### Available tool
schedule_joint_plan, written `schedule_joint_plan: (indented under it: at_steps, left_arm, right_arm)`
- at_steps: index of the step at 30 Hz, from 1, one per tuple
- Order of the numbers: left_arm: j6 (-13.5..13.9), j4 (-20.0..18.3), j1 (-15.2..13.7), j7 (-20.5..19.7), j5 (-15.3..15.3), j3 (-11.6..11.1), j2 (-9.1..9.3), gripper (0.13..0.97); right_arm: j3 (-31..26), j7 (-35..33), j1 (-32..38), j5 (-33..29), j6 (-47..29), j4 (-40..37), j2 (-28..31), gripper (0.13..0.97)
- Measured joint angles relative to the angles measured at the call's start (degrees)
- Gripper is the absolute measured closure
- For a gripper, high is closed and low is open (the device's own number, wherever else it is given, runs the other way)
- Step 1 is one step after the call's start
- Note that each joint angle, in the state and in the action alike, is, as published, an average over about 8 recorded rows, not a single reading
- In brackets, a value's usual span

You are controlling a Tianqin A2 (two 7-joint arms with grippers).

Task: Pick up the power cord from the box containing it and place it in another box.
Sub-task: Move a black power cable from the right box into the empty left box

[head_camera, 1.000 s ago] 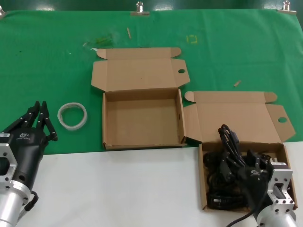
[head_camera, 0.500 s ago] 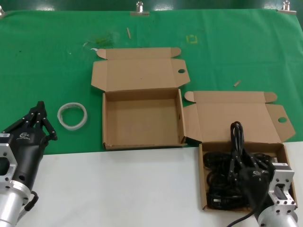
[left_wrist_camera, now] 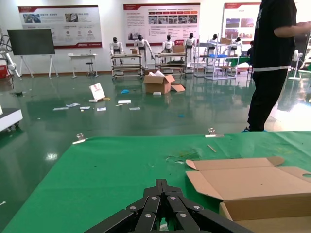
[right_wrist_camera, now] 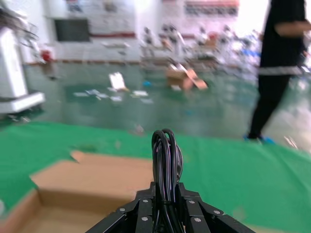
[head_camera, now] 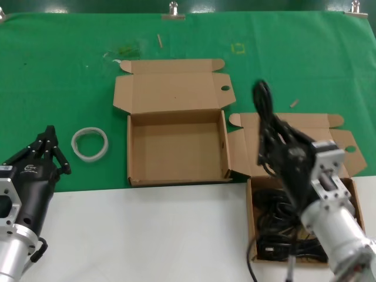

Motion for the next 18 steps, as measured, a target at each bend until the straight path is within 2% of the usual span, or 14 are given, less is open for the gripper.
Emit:
schedule_joint_plan:
  at_steps: [6, 12, 18]
  left_arm:
    - [0.0, 0.0, 0.0, 0.0, 0.0, 0.0, 0.0, 0.957]
    - [0.0, 0.0, 0.0, 0.0, 0.0, 0.0, 0.0, 0.957]
    - [0.0, 0.0, 0.0, 0.0, 0.0, 0.0, 0.0, 0.957]
  right_arm:
    - [-6.88, -2.73, 9.97, 1.82, -3.3, -5.15, -1.76, 0.881]
    - [-13.67, -1.37, 20.18, 2.5, -10.2, -18.89, -7.02, 0.881]
    - [-15.23, 2.18, 25.2, 0.12, -16.82, -32.77, -12.3, 0.881]
